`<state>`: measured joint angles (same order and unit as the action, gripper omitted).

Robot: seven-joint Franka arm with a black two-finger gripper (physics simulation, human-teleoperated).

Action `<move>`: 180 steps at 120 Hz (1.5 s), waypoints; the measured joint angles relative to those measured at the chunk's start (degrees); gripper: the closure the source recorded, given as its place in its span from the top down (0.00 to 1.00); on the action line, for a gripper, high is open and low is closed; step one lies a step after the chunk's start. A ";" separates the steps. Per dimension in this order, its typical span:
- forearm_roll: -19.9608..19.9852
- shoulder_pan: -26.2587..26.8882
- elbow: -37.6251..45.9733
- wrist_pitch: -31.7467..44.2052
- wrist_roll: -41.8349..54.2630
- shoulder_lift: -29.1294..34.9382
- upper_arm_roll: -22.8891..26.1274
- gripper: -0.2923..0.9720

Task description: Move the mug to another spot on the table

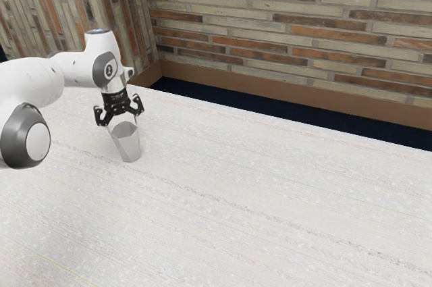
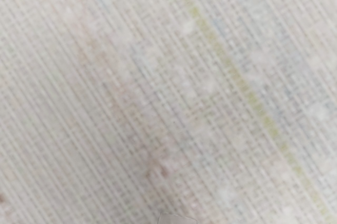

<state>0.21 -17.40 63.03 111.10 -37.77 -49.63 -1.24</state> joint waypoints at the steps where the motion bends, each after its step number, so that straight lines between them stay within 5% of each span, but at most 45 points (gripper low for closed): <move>1: 0.00 0.00 0.01 0.02 0.01 0.00 0.00 0.77; 68: 0.73 -0.09 1.93 2.17 0.54 -0.33 0.27 0.77; 96: 1.86 -0.60 1.91 2.55 0.74 -0.18 1.01 0.50; 124: 1.89 -0.48 1.94 2.46 0.39 0.13 1.08 0.33; 152: 3.95 -0.72 2.74 2.05 -0.60 1.08 1.74 0.27; 180: 11.52 -1.64 3.10 -2.05 -1.34 2.60 1.28 0.22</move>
<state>11.73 -19.04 66.13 109.05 -39.11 -47.03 0.04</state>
